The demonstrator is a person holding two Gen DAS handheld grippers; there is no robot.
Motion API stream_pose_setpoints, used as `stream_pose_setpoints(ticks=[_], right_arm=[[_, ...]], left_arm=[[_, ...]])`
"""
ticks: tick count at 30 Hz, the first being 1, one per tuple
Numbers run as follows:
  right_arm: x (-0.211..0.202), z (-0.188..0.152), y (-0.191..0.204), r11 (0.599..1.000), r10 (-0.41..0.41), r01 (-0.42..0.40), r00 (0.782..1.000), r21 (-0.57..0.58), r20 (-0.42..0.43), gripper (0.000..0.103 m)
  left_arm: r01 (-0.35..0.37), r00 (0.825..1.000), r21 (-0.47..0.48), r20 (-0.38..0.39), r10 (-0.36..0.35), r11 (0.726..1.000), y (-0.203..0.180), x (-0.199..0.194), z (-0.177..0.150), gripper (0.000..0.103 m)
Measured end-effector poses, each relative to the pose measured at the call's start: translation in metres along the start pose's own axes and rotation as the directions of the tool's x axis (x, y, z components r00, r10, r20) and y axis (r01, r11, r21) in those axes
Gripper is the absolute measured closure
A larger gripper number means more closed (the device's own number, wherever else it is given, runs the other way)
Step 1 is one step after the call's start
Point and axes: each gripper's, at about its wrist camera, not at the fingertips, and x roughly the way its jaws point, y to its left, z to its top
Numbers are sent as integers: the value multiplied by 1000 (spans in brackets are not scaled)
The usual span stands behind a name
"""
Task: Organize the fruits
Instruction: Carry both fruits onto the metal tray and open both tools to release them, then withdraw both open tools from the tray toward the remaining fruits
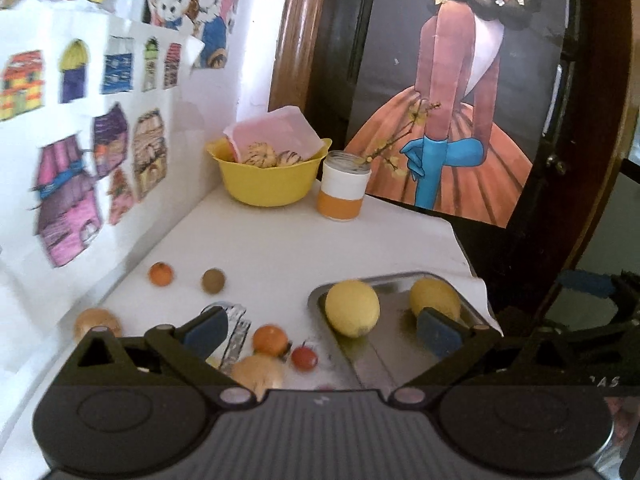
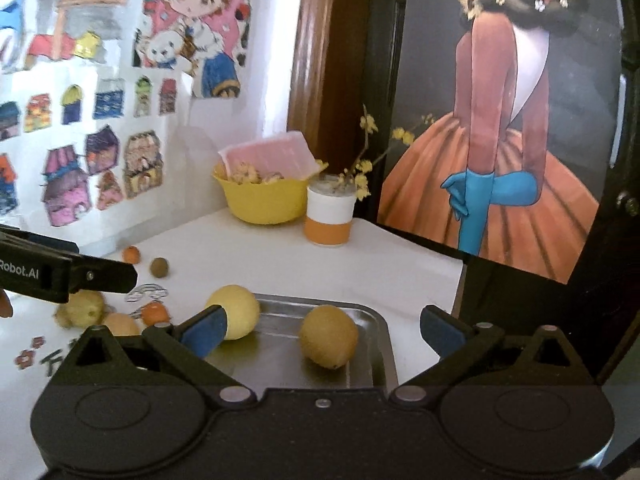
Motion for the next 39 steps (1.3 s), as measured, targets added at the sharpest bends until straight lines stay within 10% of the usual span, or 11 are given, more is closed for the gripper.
stream_pose_setpoints(ticks=[16,39], right_arm=[[-108,-60,68,999,38,-38,999,-31,15,1],[-88,-107,142,990,141,-138,977,30,-160,1]], left_arm=[[31,995,2,-92,-31,1000,23,-84,-76,0],[-55,970,-61,-240,39,997,103,-94,-136,0]])
